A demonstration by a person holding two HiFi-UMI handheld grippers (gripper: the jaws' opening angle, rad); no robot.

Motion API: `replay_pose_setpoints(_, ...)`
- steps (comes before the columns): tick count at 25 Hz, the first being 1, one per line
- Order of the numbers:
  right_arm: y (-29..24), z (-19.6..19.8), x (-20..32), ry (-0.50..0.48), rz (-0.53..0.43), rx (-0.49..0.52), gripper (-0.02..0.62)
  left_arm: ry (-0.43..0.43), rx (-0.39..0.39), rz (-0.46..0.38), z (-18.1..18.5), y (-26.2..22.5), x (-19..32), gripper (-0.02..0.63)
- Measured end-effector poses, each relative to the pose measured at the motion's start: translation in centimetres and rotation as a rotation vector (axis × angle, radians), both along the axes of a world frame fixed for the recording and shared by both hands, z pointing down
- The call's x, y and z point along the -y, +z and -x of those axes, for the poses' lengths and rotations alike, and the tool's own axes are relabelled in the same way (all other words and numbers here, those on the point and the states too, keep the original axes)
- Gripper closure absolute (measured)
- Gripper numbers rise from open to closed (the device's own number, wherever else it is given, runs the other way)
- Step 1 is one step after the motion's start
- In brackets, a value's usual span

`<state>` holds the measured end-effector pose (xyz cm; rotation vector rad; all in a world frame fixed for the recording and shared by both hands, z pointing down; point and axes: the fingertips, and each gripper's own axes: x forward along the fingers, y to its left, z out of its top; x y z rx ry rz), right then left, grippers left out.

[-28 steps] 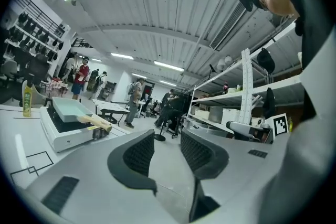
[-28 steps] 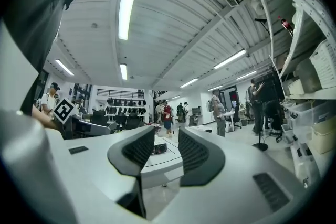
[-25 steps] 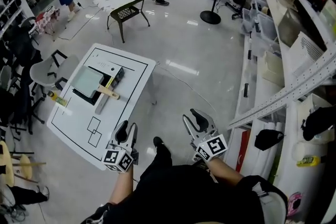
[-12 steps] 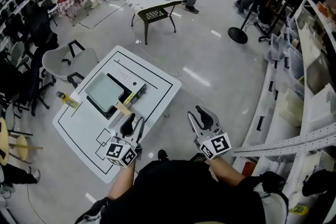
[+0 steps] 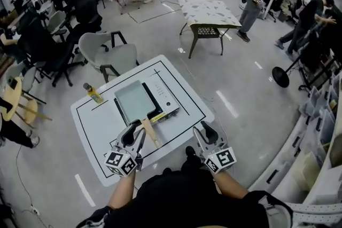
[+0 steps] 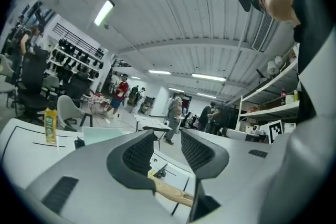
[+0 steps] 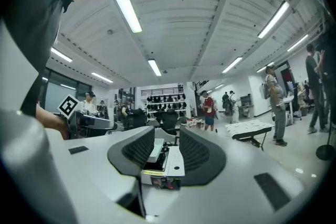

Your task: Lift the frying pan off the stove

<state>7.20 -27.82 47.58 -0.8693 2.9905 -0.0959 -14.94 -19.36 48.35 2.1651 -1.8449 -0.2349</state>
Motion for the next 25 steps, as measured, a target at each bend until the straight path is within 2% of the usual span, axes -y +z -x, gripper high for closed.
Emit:
replay_pose_setpoints(7, 0.6, 6.0, 6.1, -0.317, 0.074, 0.02, 0.443, -0.256, 0.017, 0.025, 3.2, -1.0, 1.9, 0.44)
replay_pose_setpoints(13, 1.6, 9.1, 8.5, -0.58, 0.199, 0.055, 0.442, -0.454, 0.073, 0.016, 3.9, -2.1, 1.4, 0.437)
replay_pose_setpoints(17, 3.3, 11.2, 9.2, -0.739, 0.308, 0.064, 0.439, -0.557, 0.115, 0.023, 5.1, -2.5, 0.5, 0.437)
replay_pose_setpoints(19, 4.8, 12.8, 9.4, -0.818, 0.453, 0.083, 0.439, -0.599, 0.136, 0.025, 5.9, -2.7, 0.3, 0.437)
replay_pose_setpoints(23, 8.3, 14.6, 7.5, -0.923, 0.849, 0.077, 0.439, -0.669, 0.152, 0.063, 6.1, -2.2, -1.4, 0.437)
replay_pose_setpoints(25, 9.2, 15.5, 6.1, -0.968, 0.981, 0.055, 0.437, -0.682, 0.152, 0.07, 6.4, -1.8, -2.2, 0.437)
